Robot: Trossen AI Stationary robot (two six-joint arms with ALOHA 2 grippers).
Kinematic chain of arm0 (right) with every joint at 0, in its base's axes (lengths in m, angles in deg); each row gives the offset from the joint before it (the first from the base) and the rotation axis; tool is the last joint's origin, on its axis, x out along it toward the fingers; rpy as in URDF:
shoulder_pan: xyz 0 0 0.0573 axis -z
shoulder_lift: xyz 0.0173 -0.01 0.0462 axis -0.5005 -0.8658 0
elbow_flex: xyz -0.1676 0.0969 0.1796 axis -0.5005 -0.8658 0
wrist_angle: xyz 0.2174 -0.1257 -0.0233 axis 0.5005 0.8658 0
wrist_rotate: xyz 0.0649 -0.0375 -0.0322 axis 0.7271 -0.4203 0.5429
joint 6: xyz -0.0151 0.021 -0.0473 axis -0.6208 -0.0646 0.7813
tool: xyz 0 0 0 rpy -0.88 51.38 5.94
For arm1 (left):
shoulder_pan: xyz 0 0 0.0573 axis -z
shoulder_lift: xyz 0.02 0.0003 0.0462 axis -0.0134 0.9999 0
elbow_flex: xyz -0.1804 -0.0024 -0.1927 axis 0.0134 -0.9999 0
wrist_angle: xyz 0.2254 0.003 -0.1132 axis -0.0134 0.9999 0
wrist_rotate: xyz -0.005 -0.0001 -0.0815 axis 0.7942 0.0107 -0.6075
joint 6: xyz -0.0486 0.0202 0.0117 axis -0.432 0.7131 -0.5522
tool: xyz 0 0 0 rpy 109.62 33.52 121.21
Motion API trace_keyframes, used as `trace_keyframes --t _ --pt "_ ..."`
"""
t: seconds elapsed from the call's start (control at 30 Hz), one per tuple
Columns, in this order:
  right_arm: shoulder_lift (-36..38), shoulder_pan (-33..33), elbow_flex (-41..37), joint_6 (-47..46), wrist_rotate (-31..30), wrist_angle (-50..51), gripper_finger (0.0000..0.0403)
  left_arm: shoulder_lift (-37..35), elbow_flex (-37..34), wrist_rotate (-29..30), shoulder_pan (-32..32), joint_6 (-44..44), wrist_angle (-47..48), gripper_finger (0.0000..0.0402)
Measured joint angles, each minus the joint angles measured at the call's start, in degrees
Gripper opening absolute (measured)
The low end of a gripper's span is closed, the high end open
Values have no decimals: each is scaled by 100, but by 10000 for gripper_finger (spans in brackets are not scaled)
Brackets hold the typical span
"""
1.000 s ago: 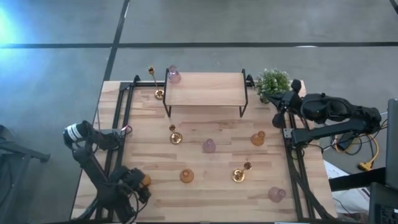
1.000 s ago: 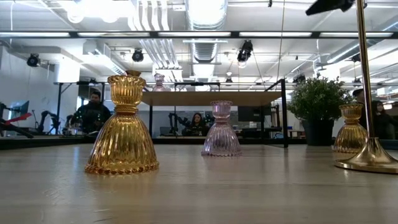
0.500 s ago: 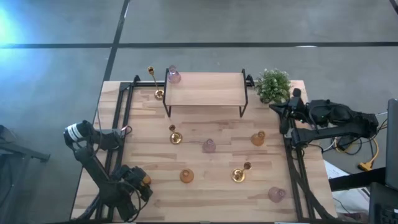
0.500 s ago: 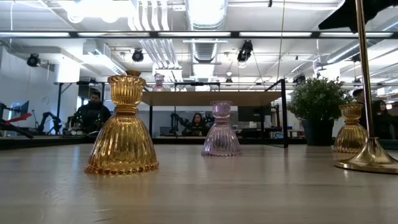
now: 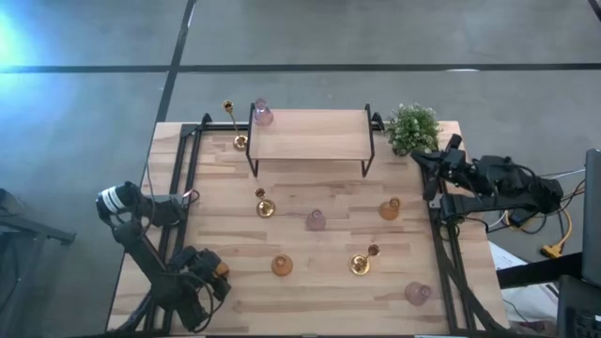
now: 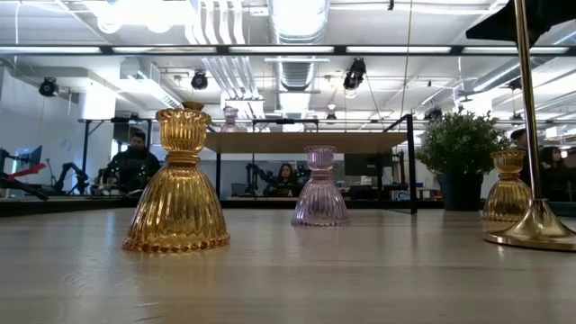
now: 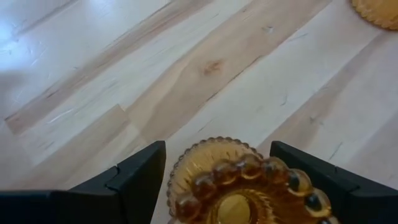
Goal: Pick & Place candle stick holders
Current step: Put the bottom left yellow glass candle holder on the shelf aligned with the other glass candle holder
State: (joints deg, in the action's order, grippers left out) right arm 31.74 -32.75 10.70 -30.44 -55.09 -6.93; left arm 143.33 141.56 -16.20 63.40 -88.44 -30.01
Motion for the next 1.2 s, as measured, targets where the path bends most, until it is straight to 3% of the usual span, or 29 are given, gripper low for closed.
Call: trace_keyframes --t 0.3,0.83,0.97,1.2 --pt "7 2 0 2 0 0 8 0 -7 89 0 2 -21 269" --pt "2 0 0 4 9 0 8 -11 -116 482 -295 209 -17 132" --pt "4 1 0 4 7 0 8 -11 -114 570 -351 396 -32 133" --pt "4 0 0 4 7 0 8 -151 -65 1018 -424 522 40 178"
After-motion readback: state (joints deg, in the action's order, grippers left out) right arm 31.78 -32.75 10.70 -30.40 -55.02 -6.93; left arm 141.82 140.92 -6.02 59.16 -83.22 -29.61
